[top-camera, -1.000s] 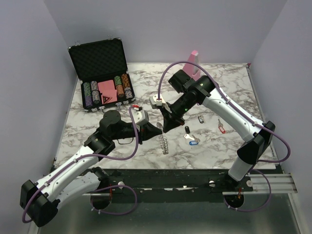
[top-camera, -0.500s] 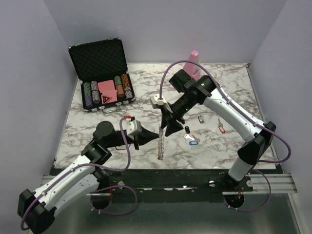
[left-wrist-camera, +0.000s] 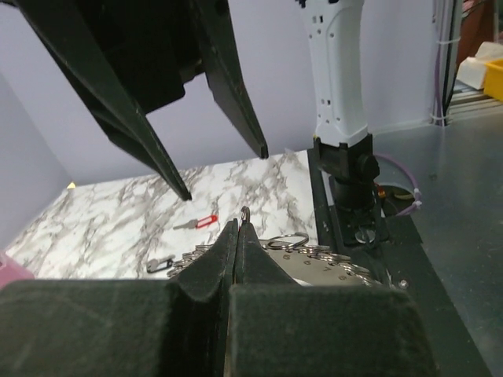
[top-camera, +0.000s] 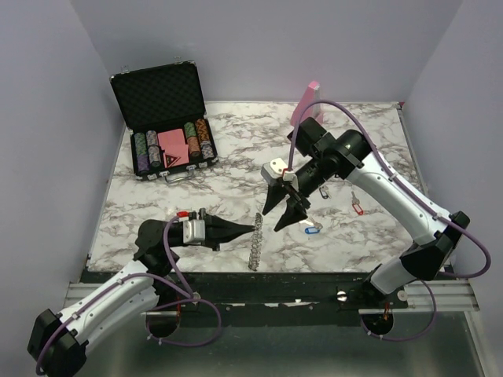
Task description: Put the keys on the keyring
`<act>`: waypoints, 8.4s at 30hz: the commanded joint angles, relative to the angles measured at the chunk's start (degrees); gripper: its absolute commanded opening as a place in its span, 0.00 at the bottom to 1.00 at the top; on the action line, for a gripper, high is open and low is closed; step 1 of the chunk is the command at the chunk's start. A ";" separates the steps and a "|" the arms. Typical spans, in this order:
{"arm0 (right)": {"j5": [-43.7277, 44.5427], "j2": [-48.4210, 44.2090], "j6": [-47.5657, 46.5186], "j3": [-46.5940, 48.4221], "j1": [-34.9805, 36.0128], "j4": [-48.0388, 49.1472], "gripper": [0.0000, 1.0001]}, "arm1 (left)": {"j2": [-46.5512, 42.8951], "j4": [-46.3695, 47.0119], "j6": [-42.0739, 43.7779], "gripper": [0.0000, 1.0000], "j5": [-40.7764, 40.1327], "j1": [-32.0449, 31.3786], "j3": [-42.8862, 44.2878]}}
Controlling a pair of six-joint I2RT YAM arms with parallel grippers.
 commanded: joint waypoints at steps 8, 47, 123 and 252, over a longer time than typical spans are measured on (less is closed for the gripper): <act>-4.56 -1.71 -2.51 0.10 0.20 -4.59 0.60 | 1.82 14.29 -8.49 0.00 2.11 -0.07 -1.34; -5.35 -1.01 1.97 2.47 -0.33 -4.42 0.62 | 15.09 49.87 -58.50 0.00 -5.45 1.08 -0.98; -11.59 3.91 21.39 -0.35 -0.33 11.66 0.72 | 12.19 36.07 -49.53 0.00 -4.57 1.16 -1.15; 35.99 -0.30 47.44 -12.21 1.43 44.55 0.77 | -8.97 -23.53 4.40 0.00 -21.40 0.29 4.75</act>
